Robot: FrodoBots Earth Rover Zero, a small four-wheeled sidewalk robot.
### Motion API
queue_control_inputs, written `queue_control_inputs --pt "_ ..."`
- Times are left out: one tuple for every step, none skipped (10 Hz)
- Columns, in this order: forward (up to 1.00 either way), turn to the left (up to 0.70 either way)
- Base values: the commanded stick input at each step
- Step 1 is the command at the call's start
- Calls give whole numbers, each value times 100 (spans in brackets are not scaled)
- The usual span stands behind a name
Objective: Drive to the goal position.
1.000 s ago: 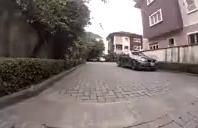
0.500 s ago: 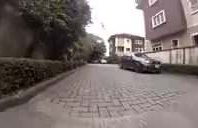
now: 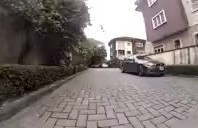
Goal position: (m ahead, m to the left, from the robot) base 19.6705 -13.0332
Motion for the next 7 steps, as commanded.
queue_control_inputs --pt "70 0" --pt "70 0" --pt "70 0" --pt "70 0" --pt "70 0" --pt "70 0" --pt "70 0"
